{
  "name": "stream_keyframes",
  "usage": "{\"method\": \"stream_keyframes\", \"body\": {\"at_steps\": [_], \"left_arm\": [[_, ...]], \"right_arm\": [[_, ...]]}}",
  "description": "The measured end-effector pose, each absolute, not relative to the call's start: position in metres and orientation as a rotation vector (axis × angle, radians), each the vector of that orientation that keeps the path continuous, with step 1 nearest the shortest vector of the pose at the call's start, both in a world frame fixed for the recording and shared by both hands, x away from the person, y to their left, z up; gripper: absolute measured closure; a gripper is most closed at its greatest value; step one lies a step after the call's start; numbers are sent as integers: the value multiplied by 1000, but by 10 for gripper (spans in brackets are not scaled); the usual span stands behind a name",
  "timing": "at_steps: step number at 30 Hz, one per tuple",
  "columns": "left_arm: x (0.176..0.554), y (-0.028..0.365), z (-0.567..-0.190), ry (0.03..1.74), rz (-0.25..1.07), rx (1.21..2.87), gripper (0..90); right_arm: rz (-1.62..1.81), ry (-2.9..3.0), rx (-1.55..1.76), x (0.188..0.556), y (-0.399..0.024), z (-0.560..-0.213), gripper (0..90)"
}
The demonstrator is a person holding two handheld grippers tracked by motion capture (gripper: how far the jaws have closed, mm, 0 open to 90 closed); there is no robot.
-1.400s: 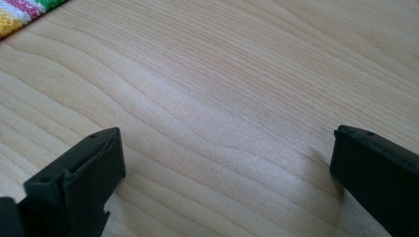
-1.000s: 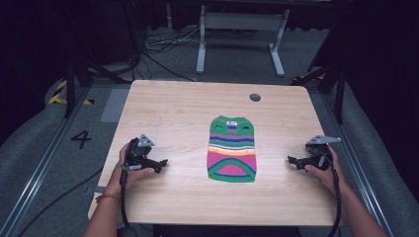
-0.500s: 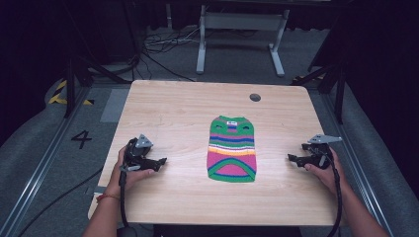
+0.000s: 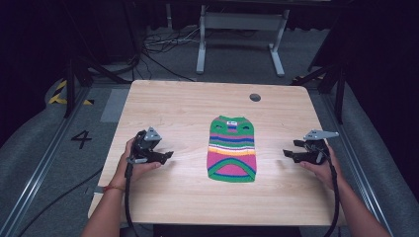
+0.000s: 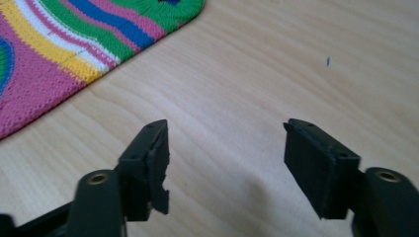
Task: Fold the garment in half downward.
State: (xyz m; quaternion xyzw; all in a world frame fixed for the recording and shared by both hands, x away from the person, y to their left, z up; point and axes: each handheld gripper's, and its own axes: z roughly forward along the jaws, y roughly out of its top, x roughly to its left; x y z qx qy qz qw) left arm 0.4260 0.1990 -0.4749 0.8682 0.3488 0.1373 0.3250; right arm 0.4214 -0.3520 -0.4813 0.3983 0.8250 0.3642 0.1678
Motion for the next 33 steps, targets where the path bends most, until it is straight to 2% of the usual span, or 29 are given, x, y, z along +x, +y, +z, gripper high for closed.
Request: {"method": "stream_keyframes", "body": {"at_steps": [7, 16, 33], "left_arm": [[457, 175, -464, 896, 387, 2228, 310], [484, 136, -455, 820, 396, 2226, 325], [540, 76, -459, 805, 382, 2240, 348]], "right_arm": [[1083, 2331, 1140, 446, -338, -467, 412], [1098, 2349, 1100, 475, -309, -455, 416], [1057, 2416, 1027, 529, -245, -459, 467]]}}
